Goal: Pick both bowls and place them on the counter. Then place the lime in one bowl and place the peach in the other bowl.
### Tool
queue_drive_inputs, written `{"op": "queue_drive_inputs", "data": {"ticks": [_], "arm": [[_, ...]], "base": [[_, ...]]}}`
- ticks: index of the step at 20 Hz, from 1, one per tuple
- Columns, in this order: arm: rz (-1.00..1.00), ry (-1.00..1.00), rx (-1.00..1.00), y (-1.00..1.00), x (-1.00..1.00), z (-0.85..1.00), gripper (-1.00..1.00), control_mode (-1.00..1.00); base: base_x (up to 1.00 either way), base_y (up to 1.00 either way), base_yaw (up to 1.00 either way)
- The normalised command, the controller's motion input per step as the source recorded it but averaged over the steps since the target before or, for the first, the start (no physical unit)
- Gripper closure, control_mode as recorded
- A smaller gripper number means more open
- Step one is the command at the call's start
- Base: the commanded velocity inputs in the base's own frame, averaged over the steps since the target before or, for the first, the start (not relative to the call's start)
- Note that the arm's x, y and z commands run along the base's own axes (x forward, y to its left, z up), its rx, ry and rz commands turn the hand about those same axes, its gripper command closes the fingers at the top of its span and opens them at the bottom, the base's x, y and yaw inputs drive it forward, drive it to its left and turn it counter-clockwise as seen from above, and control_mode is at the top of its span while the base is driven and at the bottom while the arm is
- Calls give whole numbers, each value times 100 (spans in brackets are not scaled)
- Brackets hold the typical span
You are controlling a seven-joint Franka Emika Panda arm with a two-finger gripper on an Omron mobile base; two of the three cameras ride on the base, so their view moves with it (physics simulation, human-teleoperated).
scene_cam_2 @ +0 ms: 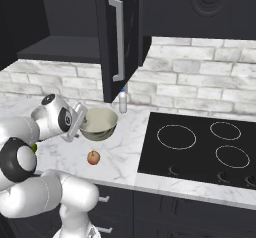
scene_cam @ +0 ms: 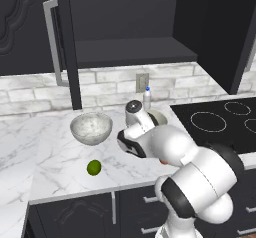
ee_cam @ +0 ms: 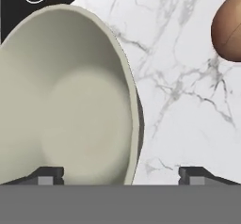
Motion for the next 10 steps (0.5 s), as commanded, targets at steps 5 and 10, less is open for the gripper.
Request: {"op": "queue_drive_inputs", "data": {"ticks": [5,10], "arm": [[4,-12,0,18,-33,25,-100,-100],[9,-16,-2,15,-31,39,-100,-100]], "base": [[0,0,0],[0,0,0]]}}
